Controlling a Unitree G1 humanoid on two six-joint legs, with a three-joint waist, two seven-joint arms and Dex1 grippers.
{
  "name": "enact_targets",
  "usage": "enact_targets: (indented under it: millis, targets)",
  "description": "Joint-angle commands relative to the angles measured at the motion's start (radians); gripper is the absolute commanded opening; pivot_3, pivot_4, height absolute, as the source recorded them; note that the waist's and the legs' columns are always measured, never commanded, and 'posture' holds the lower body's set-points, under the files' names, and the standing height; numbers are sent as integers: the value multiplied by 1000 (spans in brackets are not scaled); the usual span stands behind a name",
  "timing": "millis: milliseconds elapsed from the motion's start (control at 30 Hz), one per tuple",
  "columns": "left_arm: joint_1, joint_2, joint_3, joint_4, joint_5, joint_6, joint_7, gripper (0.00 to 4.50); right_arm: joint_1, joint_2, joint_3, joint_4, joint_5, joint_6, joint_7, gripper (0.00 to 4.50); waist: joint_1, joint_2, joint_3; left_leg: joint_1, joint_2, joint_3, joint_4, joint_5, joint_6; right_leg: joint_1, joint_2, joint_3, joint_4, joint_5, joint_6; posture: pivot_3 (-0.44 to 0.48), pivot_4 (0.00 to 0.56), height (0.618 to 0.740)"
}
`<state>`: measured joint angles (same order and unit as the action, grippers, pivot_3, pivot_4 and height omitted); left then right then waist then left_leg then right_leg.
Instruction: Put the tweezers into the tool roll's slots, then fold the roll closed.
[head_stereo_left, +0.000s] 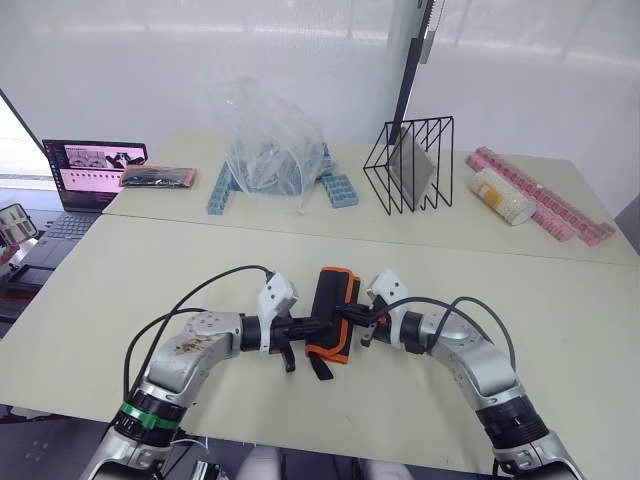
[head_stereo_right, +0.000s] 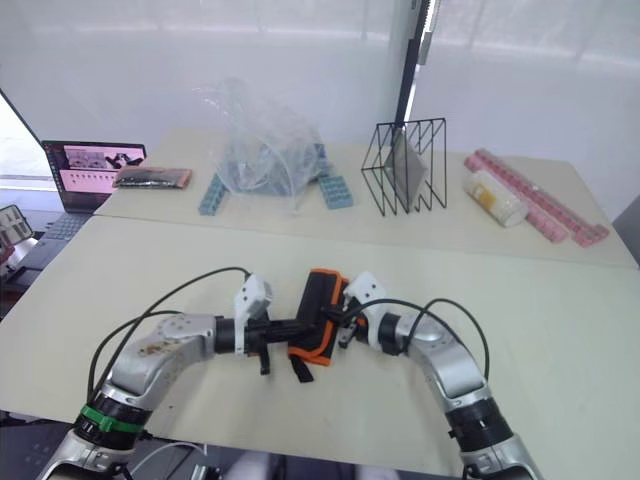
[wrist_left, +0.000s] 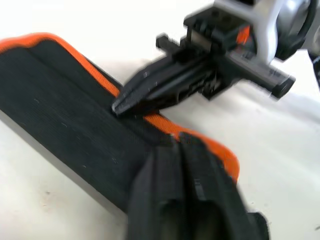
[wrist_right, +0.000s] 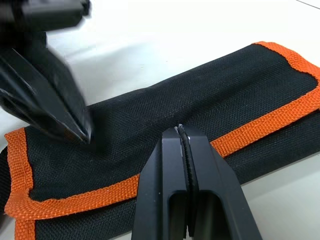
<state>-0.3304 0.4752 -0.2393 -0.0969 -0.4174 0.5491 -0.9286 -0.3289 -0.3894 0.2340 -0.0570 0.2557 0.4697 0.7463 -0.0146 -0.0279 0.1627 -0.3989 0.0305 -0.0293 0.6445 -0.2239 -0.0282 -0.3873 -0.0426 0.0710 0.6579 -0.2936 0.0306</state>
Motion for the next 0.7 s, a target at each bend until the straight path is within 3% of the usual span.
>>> enact_targets:
  millis: [33,233,267,333,400,433,700]
  targets:
    - [-26,-16,-42,25,56,-55,-13,17,42,-21,31,41,-46,30,-9,0,1,0,0,0,0,0,0,0,0,0,0,0,0,0,0,0,150,720]
    - [-16,-23,-80,56,116,-92,-17,17,67,-18,14,11,-31,47,-19,0,12,-2,-3,2,3,8,0,0,0,-3,1,5,0,0,-1,0,150,720]
    - [-15,-23,-80,55,118,-94,-20,17,71,-18,12,4,-27,47,-18,0,17,-4,-4,8,20,36,-1,-1,0,-18,4,20,3,2,-4,0,150,720]
    - [-13,-20,-82,54,124,-95,-26,17,84,-16,9,-14,-24,46,-21,0,20,-6,-10,13,36,81,-2,-5,1,-32,13,47,7,6,-5,0,150,720]
    - [-14,-19,-86,54,133,-95,-27,17,92,-14,9,-27,-23,49,-23,0,7,-10,-14,3,31,76,-1,-7,5,-19,18,50,4,8,0,0,150,720]
    - [-14,-19,-86,53,136,-94,-26,17,95,-13,9,-32,-23,51,-24,0,2,-11,-15,10,31,75,0,-9,7,-17,18,50,2,8,1,0,150,720]
    - [-2,-8,-109,65,162,-80,-33,17,91,-4,12,-46,-23,37,-30,0,-2,-13,-16,9,30,72,1,-9,7,-15,18,48,0,8,2,0,150,720]
